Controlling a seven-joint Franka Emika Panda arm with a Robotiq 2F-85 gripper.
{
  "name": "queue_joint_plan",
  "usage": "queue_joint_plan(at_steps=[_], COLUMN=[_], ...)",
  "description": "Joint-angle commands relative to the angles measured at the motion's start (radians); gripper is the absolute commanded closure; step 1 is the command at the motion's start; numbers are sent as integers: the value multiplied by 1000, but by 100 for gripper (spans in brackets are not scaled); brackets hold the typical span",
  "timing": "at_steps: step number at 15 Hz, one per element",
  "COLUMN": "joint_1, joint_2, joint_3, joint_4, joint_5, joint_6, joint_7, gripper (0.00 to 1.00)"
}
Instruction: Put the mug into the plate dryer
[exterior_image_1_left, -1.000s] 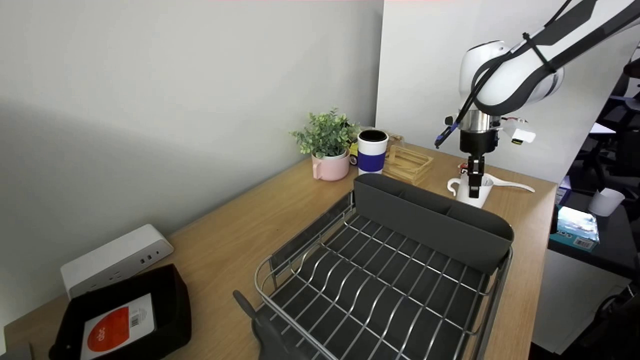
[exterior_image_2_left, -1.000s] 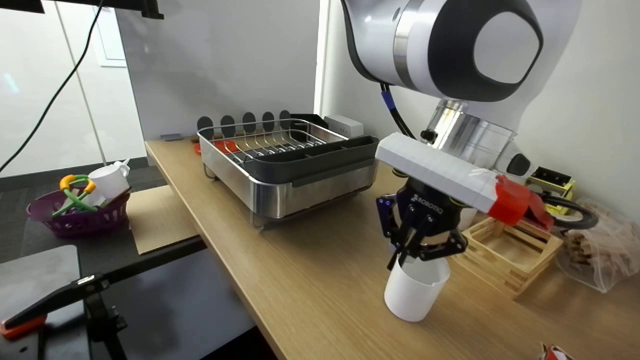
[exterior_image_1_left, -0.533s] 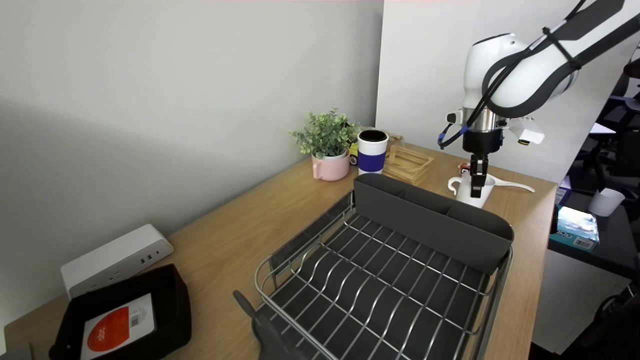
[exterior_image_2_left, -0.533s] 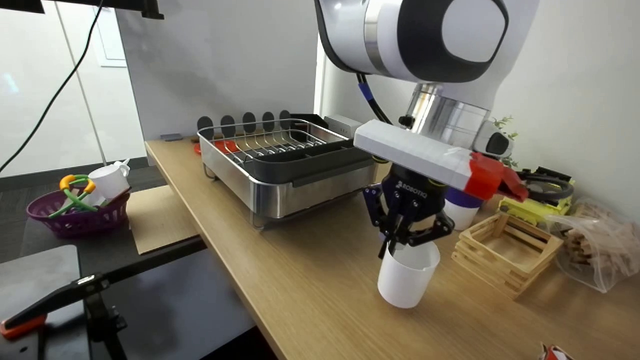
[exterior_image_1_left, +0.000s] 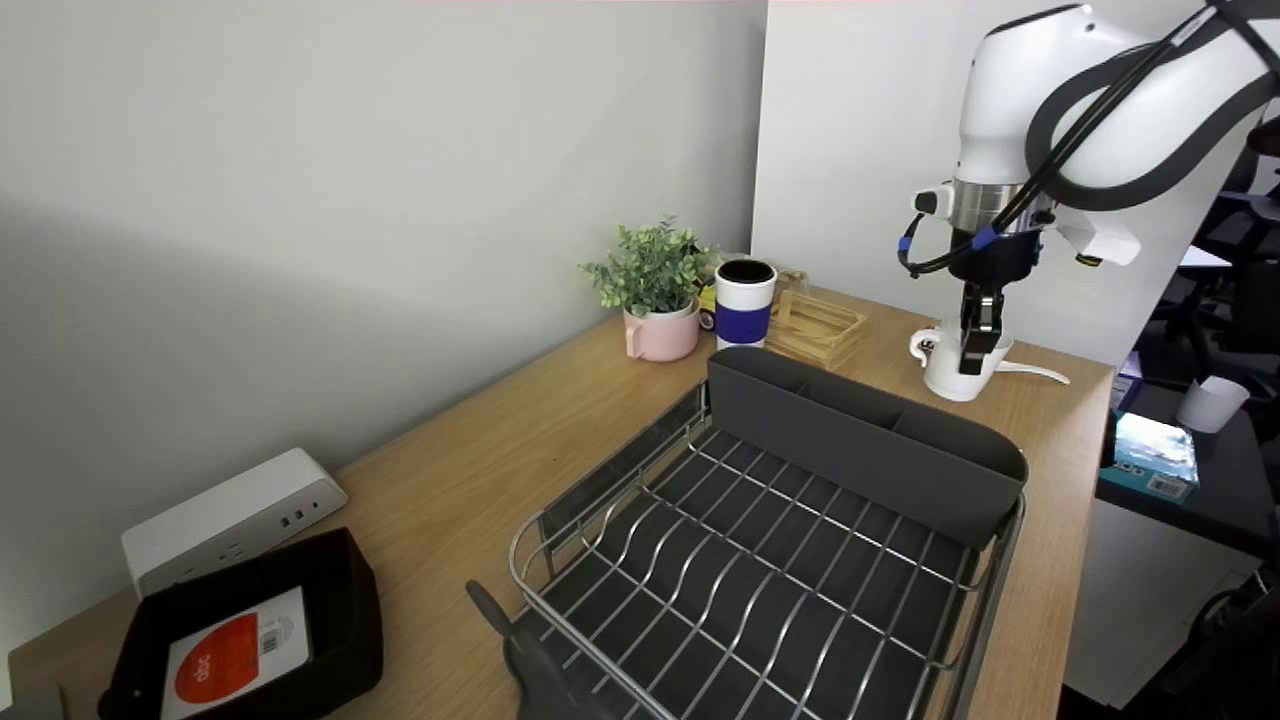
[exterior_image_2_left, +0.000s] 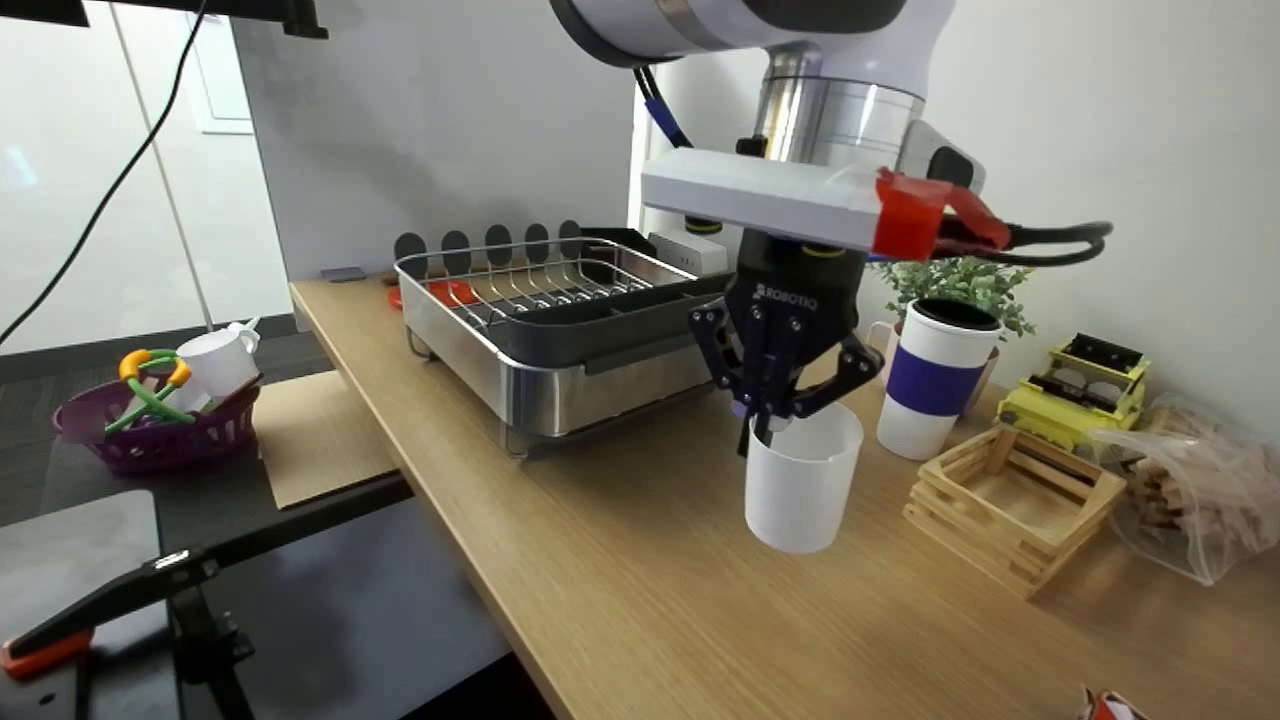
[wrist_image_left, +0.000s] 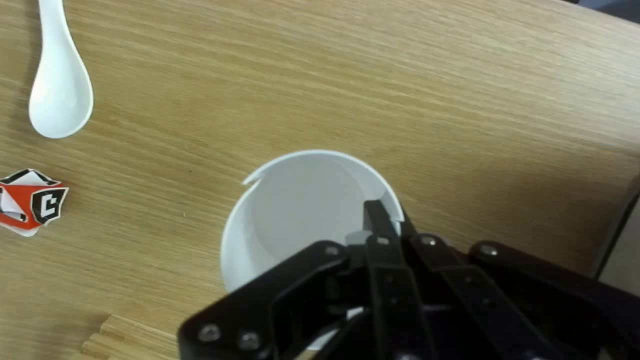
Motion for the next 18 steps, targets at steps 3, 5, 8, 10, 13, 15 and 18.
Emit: queue_joint_plan(at_steps=[3,5,8,10,13,15,18], joint_1=[29,38,51,53,59,59,59], joint_2=[-168,-209,-260,-224,-253,-255,-255], joint_3=[-10,-11,-11,-13,-14,-14,-14], joint_4=[-141,-171,-207,-162,-185,-188,-188], joint_5=[-53,-68,-96,-75,-84,-84,-84], joint_6=[46,49,49,16,17,18,19], joint_7=[26,32,52,35,42,42,42], gripper=[99,99,99,98,98,98,98])
